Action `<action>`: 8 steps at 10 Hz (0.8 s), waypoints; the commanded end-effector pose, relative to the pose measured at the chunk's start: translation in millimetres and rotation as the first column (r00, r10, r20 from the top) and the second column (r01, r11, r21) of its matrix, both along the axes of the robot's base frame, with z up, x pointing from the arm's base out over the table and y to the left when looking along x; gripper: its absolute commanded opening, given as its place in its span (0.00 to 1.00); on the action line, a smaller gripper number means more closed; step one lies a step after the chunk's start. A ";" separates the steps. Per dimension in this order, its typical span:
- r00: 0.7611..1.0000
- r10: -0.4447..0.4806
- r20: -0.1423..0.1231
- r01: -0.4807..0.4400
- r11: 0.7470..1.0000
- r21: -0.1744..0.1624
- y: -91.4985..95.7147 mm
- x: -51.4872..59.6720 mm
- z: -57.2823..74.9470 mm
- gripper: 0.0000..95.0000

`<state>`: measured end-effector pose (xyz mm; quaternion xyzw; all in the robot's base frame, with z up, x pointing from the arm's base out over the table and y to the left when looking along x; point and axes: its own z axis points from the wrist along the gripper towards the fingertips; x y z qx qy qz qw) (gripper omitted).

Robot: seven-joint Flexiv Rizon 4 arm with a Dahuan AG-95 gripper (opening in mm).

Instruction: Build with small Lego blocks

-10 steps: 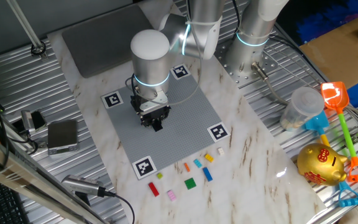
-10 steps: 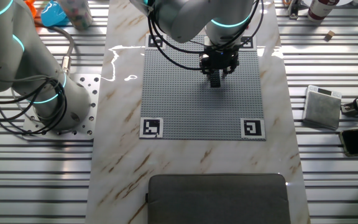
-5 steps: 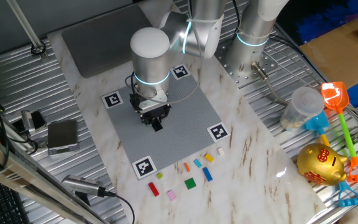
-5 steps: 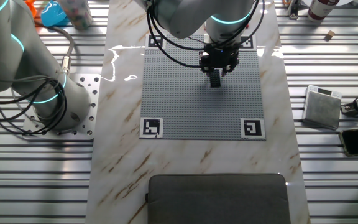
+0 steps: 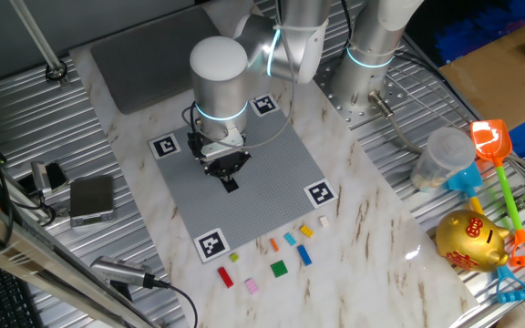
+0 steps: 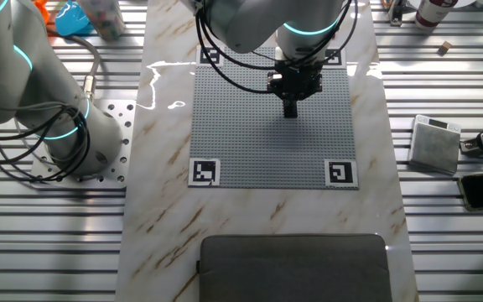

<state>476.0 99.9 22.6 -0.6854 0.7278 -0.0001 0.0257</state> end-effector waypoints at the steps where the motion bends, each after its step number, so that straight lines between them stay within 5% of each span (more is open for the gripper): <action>1: 1.000 -0.005 -0.001 0.005 1.000 -0.001 0.4 0.3 -0.7 0.00; 8: 1.000 -0.025 -0.002 0.025 1.000 -0.001 0.2 2.5 -3.5 0.00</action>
